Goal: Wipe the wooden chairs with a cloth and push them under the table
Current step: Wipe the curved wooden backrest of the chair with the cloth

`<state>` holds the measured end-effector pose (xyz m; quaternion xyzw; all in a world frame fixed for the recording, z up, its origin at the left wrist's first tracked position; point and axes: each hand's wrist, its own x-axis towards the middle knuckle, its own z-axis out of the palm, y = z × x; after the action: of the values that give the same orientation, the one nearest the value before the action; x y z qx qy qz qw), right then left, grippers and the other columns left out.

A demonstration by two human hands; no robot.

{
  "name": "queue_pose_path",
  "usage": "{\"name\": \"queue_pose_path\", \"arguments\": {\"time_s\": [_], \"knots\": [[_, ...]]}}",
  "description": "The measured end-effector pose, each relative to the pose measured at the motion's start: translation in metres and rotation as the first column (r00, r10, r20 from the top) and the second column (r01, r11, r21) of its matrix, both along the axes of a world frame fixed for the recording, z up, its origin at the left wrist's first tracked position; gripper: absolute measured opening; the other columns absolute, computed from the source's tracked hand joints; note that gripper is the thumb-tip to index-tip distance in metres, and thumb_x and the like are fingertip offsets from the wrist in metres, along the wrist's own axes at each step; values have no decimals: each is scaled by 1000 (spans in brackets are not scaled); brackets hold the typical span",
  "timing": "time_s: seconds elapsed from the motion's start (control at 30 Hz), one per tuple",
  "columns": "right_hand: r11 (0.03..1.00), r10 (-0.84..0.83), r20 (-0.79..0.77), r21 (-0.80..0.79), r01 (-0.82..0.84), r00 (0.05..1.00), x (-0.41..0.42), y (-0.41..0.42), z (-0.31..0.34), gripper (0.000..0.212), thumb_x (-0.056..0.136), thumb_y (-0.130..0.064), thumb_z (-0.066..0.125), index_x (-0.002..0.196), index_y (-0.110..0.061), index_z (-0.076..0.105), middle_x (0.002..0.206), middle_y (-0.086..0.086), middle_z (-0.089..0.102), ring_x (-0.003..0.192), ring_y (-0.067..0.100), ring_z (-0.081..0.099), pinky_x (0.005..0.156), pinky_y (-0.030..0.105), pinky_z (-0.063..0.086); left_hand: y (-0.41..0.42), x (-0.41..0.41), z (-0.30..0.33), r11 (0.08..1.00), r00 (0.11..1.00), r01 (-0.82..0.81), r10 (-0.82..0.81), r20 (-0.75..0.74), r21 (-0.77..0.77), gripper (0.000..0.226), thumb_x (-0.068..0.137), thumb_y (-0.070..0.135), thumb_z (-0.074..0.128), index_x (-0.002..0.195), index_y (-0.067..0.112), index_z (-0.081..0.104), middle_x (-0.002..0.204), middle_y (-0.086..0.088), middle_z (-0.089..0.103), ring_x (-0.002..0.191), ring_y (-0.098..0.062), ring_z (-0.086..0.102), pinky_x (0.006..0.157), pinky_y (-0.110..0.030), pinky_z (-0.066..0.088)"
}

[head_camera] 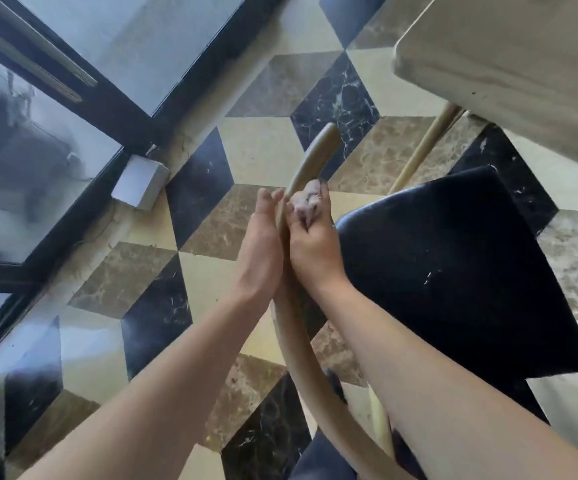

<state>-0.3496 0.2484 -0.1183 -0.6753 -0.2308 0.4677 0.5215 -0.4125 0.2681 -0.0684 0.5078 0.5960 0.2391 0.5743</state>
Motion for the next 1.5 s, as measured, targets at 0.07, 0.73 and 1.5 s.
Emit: {"name": "queue_pose_path", "arguments": {"time_s": [0.07,0.73,1.5], "knots": [[994,-110,50,8,109,993,22,35,-4,63,103,-36,49,156,-24,18,148,10,49,136,28,47,113,48,38,21,10,-4,997,998,62,-62,2,51,59,106,60,22,142,30,56,144,5,62,136,-12,54,118,-39,38],[977,76,-71,203,-60,995,-33,-89,-4,61,103,-12,46,156,-34,24,160,-17,31,147,-3,25,122,34,27,27,15,-18,972,979,181,-163,-122,153,72,86,84,21,144,53,50,147,19,57,137,-7,51,121,-48,32],[917,247,29,318,-243,969,-25,-123,-14,70,95,-3,55,155,-29,31,165,-11,22,153,13,17,124,31,18,33,9,-27,964,971,235,-229,-65,122,66,79,94,32,141,71,35,161,22,36,149,-1,34,126,-46,22]]}}
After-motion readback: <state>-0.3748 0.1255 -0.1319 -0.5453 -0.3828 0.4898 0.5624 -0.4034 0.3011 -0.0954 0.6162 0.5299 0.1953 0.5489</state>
